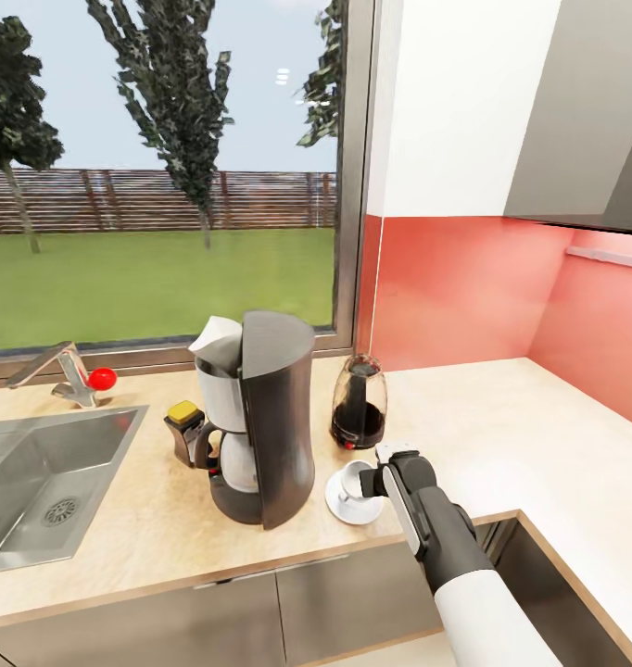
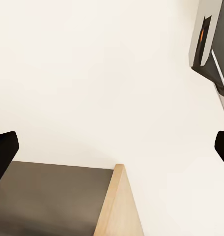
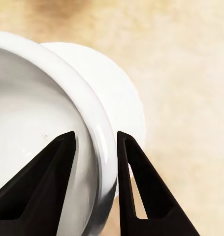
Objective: Set up a coffee station on the kitchen countertop: keep the coffee maker on the countertop, move the bottle of coffee from the kitchen shelf to the counter next to the coffee maker, place a paper coffee filter on top of the coffee maker, put the saucer next to the coffee maker with the coffee cup on the saucer, and place the electric kettle next to the coffee maker.
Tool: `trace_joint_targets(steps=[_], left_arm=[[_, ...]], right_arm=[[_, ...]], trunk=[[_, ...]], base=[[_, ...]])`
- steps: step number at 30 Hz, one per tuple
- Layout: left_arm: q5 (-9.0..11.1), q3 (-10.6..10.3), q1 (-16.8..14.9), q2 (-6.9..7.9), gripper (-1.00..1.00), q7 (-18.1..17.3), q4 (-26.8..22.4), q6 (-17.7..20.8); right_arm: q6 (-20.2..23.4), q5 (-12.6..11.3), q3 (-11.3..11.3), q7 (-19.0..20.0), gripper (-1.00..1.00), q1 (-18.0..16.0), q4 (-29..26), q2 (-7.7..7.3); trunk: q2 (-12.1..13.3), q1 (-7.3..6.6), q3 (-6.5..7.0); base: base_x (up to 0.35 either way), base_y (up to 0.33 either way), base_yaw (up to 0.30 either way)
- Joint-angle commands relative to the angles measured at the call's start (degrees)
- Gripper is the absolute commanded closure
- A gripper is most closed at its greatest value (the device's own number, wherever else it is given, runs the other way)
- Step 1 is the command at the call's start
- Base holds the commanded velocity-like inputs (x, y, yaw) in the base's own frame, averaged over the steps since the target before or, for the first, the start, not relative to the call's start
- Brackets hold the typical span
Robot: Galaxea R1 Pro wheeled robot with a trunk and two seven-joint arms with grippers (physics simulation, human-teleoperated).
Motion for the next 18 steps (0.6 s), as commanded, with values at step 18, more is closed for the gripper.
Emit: trace_joint_targets(steps=[18], left_arm=[[0.6, -0.5, -0.1, 0.01, -1.00, 0.1, 0.1, 0.1]], right_arm=[[0.3, 0.1, 0.0, -0.1, -1.00, -0.1, -0.1, 0.00]], trunk=[[-0.1, 0.03, -0.13]], base=[[0.000, 0.000, 0.000]])
